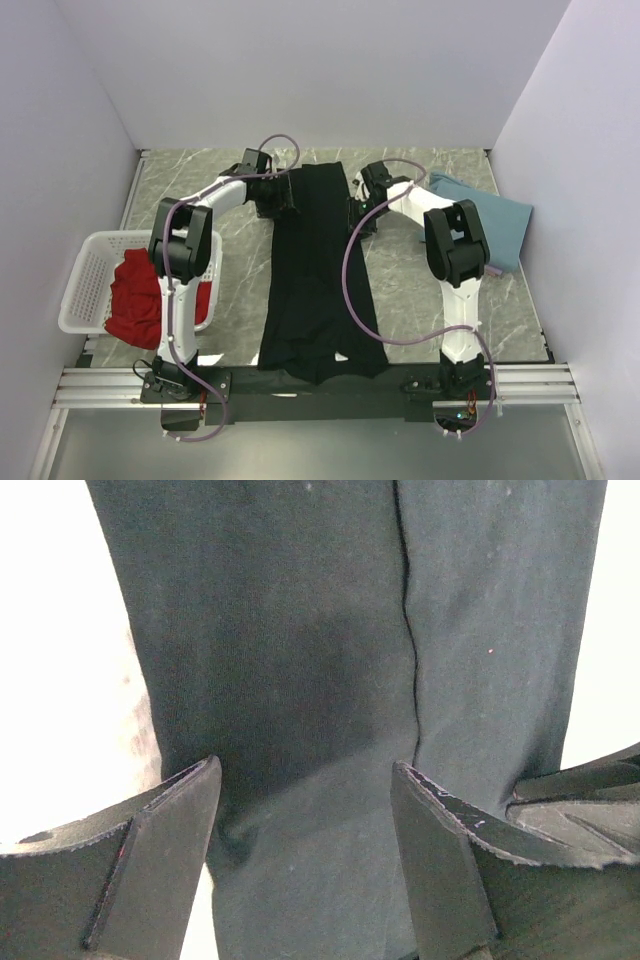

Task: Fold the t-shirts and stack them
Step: Fold the tshirt

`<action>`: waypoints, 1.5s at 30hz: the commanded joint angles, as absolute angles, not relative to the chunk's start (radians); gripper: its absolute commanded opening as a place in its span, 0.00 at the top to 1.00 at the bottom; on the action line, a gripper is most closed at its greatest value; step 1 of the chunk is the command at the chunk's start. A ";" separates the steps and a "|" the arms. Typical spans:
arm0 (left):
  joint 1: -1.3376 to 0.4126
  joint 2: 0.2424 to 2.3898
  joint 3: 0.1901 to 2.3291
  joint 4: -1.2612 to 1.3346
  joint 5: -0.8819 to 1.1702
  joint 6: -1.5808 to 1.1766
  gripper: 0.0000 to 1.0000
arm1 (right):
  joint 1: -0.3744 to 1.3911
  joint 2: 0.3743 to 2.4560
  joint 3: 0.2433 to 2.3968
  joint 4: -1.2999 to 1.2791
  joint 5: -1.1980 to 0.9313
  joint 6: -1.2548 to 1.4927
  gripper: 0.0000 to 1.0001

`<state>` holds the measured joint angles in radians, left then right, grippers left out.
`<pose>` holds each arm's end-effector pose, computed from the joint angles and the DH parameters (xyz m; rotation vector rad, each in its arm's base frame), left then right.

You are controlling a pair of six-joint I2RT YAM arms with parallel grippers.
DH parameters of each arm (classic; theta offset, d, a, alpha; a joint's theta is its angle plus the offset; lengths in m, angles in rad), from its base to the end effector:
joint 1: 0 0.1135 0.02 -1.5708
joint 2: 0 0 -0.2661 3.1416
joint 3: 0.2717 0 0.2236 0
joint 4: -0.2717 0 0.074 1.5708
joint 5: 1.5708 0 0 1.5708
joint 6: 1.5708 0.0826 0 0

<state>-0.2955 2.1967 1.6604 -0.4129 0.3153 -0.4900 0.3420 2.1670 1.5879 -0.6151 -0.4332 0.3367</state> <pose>0.4522 -0.1644 0.1467 -0.1202 2.5987 -0.7010 0.4004 0.1793 0.1275 -0.1263 2.8322 0.7674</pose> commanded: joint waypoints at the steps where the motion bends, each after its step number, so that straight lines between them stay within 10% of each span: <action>1: -0.317 2.145 1.577 -0.456 0.296 -0.463 0.25 | 0.353 2.148 1.421 -0.652 -0.400 0.308 0.65; 15: -0.362 1.996 1.425 -0.448 0.293 -0.488 0.25 | 0.413 1.938 1.213 -0.626 -0.394 0.334 0.65; 45: -0.223 2.365 2.066 -0.442 0.120 -0.537 0.27 | 0.186 2.370 2.169 -0.557 -0.261 0.388 0.60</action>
